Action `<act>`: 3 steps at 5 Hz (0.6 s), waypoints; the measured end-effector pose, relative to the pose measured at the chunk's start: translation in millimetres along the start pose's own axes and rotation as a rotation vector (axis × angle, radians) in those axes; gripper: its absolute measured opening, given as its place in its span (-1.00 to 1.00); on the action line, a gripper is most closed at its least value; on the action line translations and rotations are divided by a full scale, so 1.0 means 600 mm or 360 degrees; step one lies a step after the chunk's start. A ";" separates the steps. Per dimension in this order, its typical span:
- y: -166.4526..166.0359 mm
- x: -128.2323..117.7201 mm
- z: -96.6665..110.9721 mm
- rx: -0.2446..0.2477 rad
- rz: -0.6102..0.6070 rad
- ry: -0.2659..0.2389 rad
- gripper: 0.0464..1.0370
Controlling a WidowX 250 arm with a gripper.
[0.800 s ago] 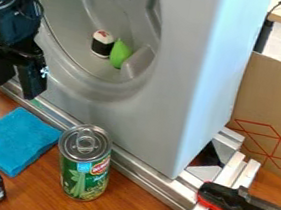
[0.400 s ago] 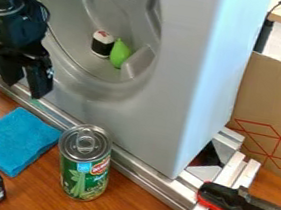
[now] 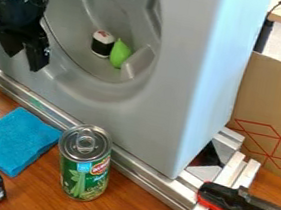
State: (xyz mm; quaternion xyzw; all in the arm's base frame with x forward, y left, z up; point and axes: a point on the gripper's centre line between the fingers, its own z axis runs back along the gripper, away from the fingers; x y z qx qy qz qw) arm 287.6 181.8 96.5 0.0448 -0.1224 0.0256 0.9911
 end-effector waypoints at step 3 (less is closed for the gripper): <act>-0.058 0.055 0.016 0.0001 -0.0125 -0.0060 0.93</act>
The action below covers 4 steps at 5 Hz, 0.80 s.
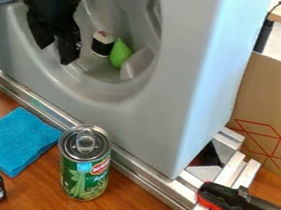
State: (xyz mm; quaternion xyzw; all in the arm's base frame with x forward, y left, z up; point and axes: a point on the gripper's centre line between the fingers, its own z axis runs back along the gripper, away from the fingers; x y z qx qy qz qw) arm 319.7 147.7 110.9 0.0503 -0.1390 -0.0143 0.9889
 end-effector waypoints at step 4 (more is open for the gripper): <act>-0.009 0.032 -0.028 -0.0026 -0.0127 -0.0633 0.93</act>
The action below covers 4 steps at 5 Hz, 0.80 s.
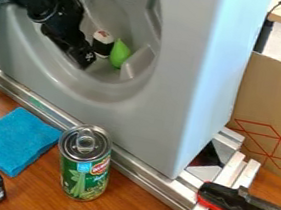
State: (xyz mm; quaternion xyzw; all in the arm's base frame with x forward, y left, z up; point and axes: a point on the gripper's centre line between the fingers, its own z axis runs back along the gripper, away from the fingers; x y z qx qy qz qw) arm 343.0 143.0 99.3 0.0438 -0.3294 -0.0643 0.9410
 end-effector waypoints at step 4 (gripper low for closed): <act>0.025 0.033 -0.012 0.0011 -0.0078 -0.0023 0.93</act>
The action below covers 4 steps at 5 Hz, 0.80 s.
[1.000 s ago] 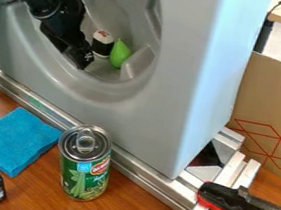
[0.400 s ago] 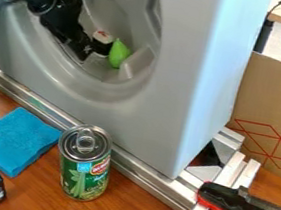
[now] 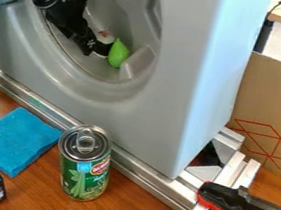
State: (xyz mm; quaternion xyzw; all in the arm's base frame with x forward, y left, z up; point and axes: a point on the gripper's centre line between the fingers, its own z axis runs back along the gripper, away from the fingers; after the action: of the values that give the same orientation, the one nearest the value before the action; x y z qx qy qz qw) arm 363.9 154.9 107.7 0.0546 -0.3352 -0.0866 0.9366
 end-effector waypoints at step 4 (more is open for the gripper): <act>-0.018 0.024 -0.041 -0.0123 0.0062 -0.0148 0.93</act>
State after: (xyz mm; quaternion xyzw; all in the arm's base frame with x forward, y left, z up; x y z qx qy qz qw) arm 389.4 142.7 95.8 0.0078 -0.3757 -0.0835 0.9229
